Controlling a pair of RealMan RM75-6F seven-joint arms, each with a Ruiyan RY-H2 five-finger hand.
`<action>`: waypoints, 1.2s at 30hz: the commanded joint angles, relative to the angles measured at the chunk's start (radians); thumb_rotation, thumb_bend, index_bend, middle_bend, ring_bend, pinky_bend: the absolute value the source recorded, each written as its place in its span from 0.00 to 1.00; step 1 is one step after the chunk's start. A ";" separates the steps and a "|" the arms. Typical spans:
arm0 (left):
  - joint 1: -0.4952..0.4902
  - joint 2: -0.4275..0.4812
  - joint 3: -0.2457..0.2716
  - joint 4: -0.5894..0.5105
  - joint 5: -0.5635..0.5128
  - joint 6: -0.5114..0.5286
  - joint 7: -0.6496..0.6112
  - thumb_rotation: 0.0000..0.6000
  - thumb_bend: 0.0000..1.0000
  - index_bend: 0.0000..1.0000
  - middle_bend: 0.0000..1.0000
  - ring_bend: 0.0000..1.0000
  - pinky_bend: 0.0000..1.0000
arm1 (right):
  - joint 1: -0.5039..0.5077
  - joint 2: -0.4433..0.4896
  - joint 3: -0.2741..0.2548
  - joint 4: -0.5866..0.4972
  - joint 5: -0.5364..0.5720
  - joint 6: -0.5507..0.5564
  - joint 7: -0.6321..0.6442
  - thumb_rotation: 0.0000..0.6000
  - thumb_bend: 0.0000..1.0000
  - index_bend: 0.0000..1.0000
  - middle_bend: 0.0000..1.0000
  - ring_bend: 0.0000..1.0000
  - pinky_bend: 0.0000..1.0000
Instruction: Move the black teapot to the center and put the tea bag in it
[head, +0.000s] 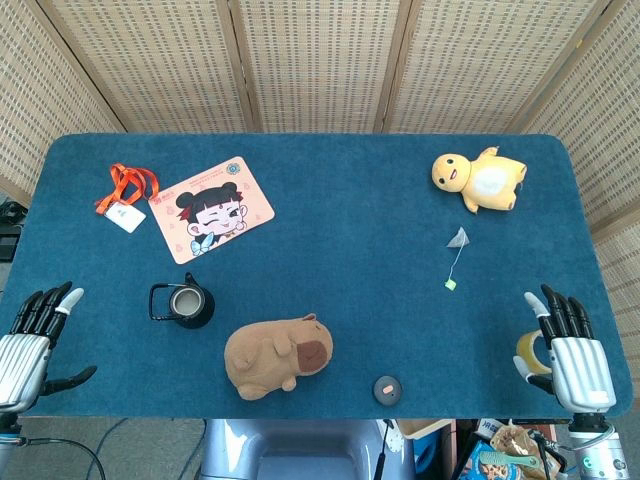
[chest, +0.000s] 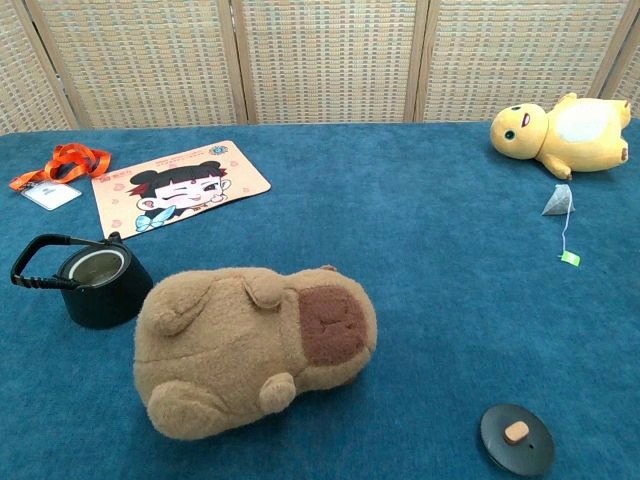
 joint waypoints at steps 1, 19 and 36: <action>0.000 -0.001 0.000 0.000 0.000 0.000 -0.001 1.00 0.10 0.00 0.00 0.00 0.00 | 0.000 0.000 0.000 0.000 0.000 -0.001 0.000 1.00 0.38 0.00 0.02 0.00 0.02; 0.001 0.008 0.000 -0.007 -0.003 0.000 0.007 1.00 0.10 0.00 0.00 0.00 0.00 | -0.003 -0.001 0.000 0.014 -0.001 0.000 0.019 1.00 0.38 0.00 0.02 0.00 0.02; -0.035 0.009 -0.010 0.012 -0.021 -0.057 -0.009 1.00 0.10 0.07 0.04 0.02 0.00 | 0.002 -0.004 0.005 0.011 0.009 -0.009 0.008 1.00 0.38 0.00 0.02 0.00 0.02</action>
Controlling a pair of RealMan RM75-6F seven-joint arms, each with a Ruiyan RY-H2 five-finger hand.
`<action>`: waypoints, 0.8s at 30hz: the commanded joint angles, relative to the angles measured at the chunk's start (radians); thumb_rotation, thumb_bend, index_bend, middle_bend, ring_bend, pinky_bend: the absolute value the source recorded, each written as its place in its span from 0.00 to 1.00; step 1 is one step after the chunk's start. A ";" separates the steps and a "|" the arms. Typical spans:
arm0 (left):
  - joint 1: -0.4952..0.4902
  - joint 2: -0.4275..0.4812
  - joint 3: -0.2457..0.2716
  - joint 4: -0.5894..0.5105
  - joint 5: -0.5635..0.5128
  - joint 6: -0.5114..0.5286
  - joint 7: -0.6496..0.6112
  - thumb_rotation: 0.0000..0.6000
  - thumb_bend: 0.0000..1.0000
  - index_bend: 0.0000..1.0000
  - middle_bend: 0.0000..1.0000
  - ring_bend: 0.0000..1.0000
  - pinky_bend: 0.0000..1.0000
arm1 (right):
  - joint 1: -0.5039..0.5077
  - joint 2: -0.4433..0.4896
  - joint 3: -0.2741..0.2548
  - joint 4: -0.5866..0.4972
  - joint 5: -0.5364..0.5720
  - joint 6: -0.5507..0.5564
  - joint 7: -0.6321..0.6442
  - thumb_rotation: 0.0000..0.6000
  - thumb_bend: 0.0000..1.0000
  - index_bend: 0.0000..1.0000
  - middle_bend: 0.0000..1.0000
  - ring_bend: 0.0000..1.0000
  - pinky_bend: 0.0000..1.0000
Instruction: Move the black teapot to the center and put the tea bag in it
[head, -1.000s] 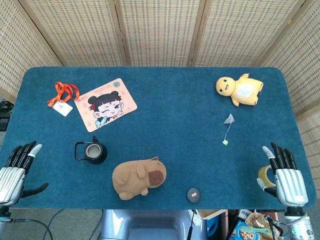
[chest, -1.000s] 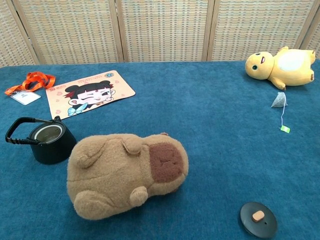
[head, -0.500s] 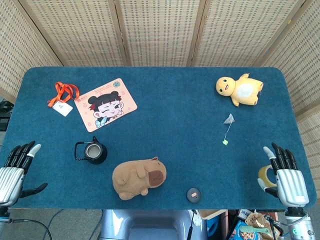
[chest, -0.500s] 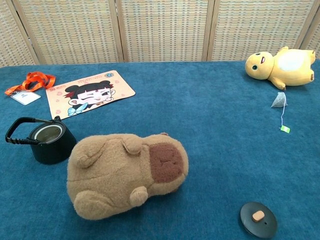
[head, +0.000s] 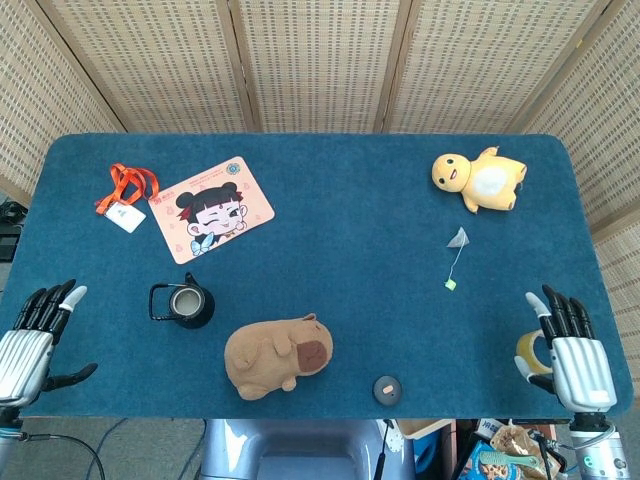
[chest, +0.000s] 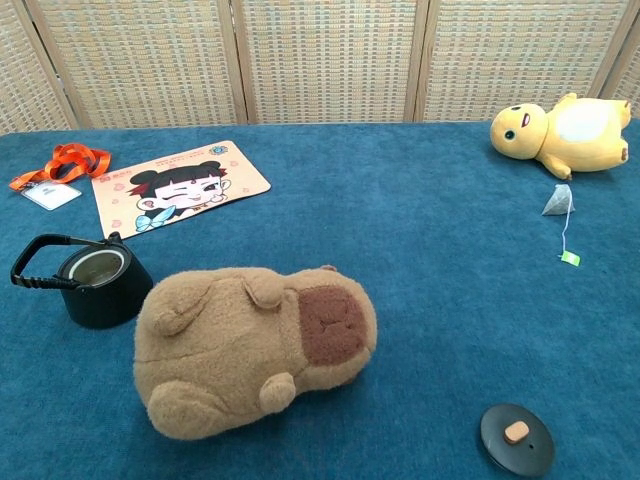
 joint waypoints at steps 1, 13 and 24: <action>-0.014 0.000 -0.005 0.007 -0.008 -0.020 -0.010 1.00 0.10 0.08 0.05 0.03 0.00 | 0.001 -0.001 0.001 -0.001 0.002 -0.002 -0.004 1.00 0.38 0.00 0.02 0.00 0.02; -0.108 0.003 -0.034 0.044 -0.049 -0.160 -0.090 1.00 0.10 0.21 0.12 0.09 0.00 | 0.000 -0.007 0.003 0.002 0.016 -0.007 -0.008 1.00 0.38 0.00 0.02 0.00 0.02; -0.224 -0.027 -0.069 0.111 -0.105 -0.328 -0.141 0.96 0.10 0.23 0.20 0.18 0.00 | -0.001 -0.011 0.005 0.013 0.029 -0.011 -0.005 1.00 0.38 0.00 0.02 0.00 0.02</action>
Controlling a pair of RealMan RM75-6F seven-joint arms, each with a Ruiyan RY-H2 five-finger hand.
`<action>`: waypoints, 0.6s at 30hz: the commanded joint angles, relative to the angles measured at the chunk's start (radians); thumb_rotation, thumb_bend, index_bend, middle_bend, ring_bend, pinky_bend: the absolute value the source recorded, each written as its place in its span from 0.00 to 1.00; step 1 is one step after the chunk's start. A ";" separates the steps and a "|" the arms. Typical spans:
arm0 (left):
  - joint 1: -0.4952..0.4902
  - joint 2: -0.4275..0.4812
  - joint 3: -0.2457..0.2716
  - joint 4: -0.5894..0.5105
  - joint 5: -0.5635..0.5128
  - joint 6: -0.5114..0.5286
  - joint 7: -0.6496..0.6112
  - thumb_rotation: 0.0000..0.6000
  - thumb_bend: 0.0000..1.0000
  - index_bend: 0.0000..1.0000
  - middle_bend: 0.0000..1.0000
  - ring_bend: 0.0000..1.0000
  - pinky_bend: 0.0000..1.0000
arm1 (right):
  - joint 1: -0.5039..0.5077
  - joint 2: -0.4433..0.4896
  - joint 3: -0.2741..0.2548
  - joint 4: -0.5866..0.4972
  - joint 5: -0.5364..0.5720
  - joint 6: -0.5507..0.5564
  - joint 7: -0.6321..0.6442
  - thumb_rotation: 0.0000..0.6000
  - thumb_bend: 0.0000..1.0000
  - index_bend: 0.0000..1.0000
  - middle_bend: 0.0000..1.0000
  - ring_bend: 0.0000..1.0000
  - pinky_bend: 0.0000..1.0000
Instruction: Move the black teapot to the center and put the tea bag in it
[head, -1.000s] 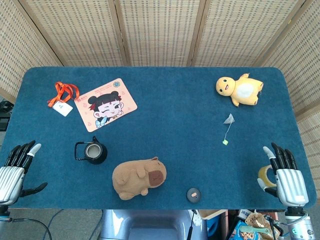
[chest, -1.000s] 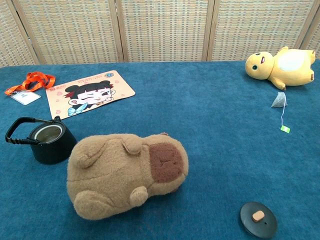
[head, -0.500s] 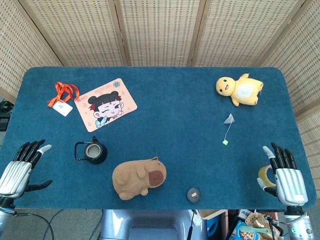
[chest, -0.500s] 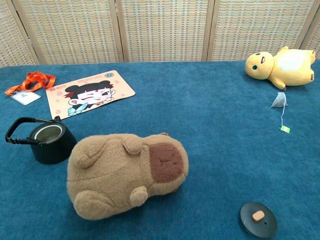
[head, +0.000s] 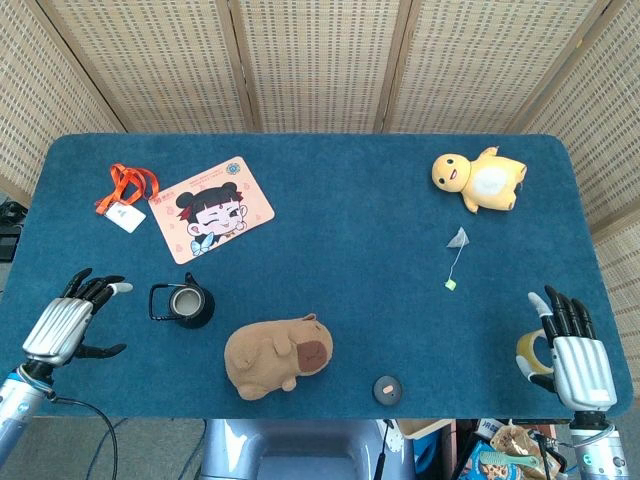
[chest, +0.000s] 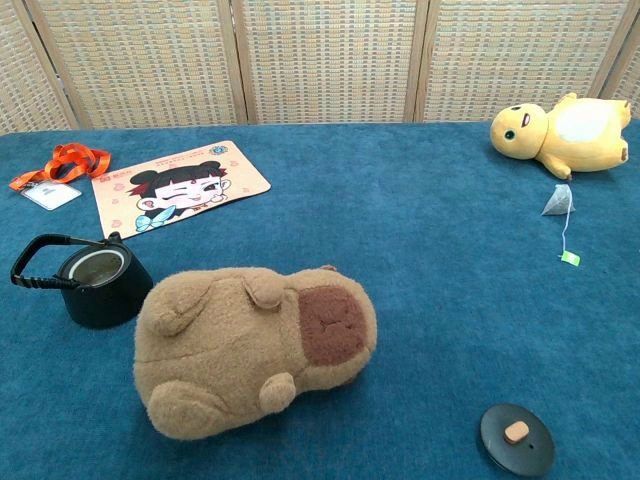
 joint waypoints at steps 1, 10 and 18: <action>-0.035 -0.015 -0.014 0.022 -0.026 -0.046 -0.003 0.96 0.10 0.23 0.20 0.18 0.00 | 0.000 -0.001 0.000 0.001 0.003 -0.002 0.000 1.00 0.38 0.00 0.02 0.00 0.02; -0.104 -0.041 -0.035 0.057 -0.094 -0.155 -0.004 0.79 0.10 0.23 0.20 0.19 0.15 | 0.004 -0.003 0.004 0.005 0.012 -0.010 -0.001 1.00 0.38 0.00 0.02 0.00 0.02; -0.141 -0.054 -0.033 0.079 -0.133 -0.229 -0.037 0.67 0.10 0.23 0.20 0.19 0.15 | 0.003 -0.003 0.003 0.007 0.019 -0.014 -0.003 1.00 0.38 0.00 0.02 0.00 0.02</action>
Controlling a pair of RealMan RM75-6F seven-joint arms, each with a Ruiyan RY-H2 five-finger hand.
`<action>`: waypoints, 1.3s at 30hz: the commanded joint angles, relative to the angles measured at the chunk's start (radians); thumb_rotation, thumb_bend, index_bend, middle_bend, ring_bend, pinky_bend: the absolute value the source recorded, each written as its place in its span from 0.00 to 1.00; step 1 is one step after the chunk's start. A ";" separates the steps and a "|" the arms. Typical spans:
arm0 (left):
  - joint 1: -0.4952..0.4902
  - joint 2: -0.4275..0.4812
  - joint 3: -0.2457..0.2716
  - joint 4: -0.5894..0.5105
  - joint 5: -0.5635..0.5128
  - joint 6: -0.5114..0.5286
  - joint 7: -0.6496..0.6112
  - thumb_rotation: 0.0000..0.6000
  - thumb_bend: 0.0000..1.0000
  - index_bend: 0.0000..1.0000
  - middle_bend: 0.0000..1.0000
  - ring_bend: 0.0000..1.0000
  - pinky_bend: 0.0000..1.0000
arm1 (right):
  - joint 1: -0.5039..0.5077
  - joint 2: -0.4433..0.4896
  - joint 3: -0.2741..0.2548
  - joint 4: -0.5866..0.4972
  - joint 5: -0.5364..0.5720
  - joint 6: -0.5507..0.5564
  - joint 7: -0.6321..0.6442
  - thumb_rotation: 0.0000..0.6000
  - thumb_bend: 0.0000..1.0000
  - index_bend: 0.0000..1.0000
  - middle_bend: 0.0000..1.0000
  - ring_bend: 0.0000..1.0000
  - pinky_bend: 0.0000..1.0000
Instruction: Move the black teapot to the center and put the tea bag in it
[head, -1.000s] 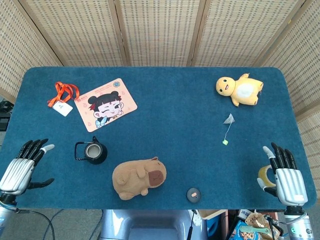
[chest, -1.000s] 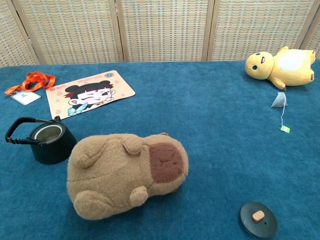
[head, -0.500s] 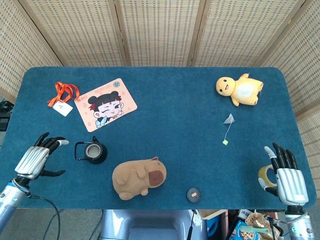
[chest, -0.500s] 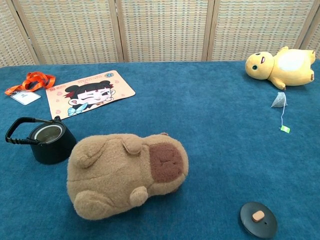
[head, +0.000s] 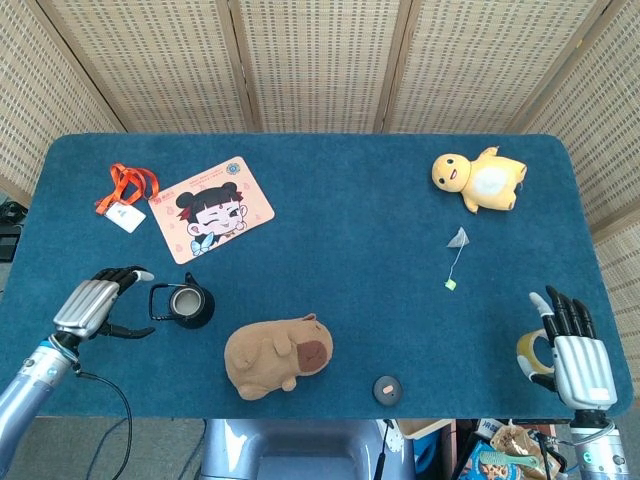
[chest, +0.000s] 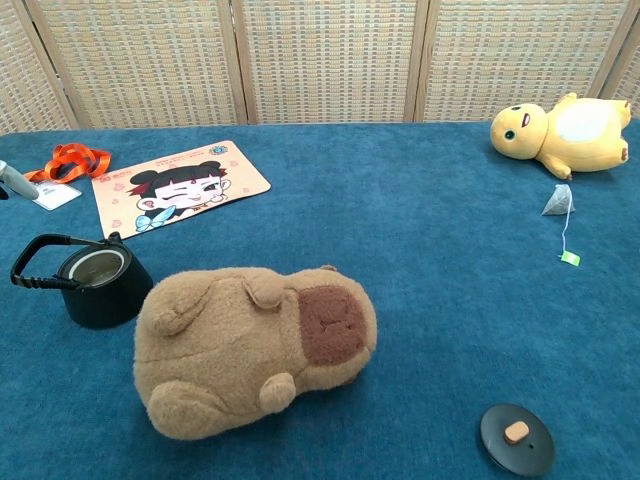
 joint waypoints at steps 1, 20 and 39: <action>-0.016 -0.007 0.002 0.014 -0.021 -0.031 -0.013 0.67 0.10 0.23 0.20 0.19 0.15 | 0.001 0.000 0.001 0.000 0.002 -0.002 -0.002 1.00 0.38 0.00 0.02 0.00 0.02; -0.077 -0.098 0.001 0.136 -0.111 -0.143 -0.046 0.68 0.10 0.23 0.20 0.19 0.16 | 0.005 0.004 0.003 -0.014 0.021 -0.016 -0.026 1.00 0.38 0.00 0.02 0.00 0.02; -0.086 -0.086 0.037 0.126 -0.114 -0.171 -0.044 0.67 0.10 0.24 0.23 0.22 0.17 | 0.000 0.006 0.000 -0.018 0.023 -0.009 -0.028 1.00 0.38 0.00 0.02 0.00 0.02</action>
